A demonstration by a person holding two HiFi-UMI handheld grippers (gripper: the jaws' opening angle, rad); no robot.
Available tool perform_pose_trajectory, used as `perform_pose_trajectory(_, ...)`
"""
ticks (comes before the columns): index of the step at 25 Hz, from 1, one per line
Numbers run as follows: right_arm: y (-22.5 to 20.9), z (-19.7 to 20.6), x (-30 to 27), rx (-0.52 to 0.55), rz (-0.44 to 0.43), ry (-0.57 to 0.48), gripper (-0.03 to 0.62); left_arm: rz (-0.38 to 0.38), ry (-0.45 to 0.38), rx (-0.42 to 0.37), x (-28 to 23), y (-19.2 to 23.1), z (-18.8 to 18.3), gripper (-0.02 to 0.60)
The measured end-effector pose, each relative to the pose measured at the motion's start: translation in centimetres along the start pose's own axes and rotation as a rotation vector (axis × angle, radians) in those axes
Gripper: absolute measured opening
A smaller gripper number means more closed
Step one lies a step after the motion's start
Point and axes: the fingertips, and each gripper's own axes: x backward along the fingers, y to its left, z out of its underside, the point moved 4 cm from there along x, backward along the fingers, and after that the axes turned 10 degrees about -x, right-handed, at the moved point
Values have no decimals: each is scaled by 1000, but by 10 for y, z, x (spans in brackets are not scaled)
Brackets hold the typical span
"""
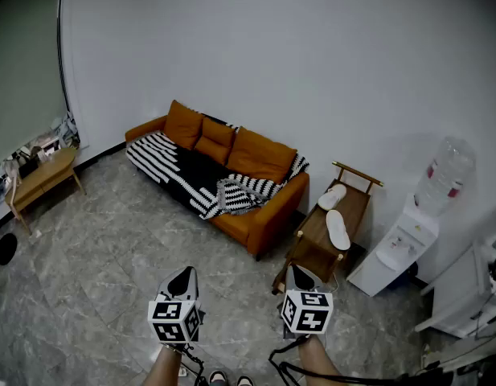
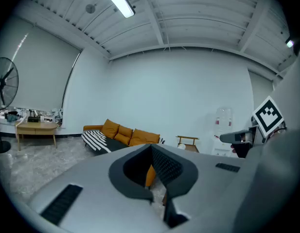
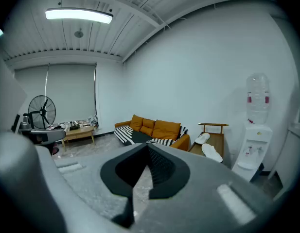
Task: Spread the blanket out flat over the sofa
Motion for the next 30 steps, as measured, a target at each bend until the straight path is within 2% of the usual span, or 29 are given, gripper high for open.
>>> perform_pose_trajectory(11,6,3,-2,-11,-7,-13,5,-14,-14,22,-2,13,2,5)
perform_pose_trajectory(18,21,3,-13,-35,28,-16,5,-9,-6,35,-2,45,4,4)
perform_pose_trajectory(23,27,8,-22,-34,62,-3,5,-30,8,48,-5,78,11,3)
perform_pose_trajectory(30,28,15,-42,-44,83,23,5,-46,36,58,-18,102,22,3)
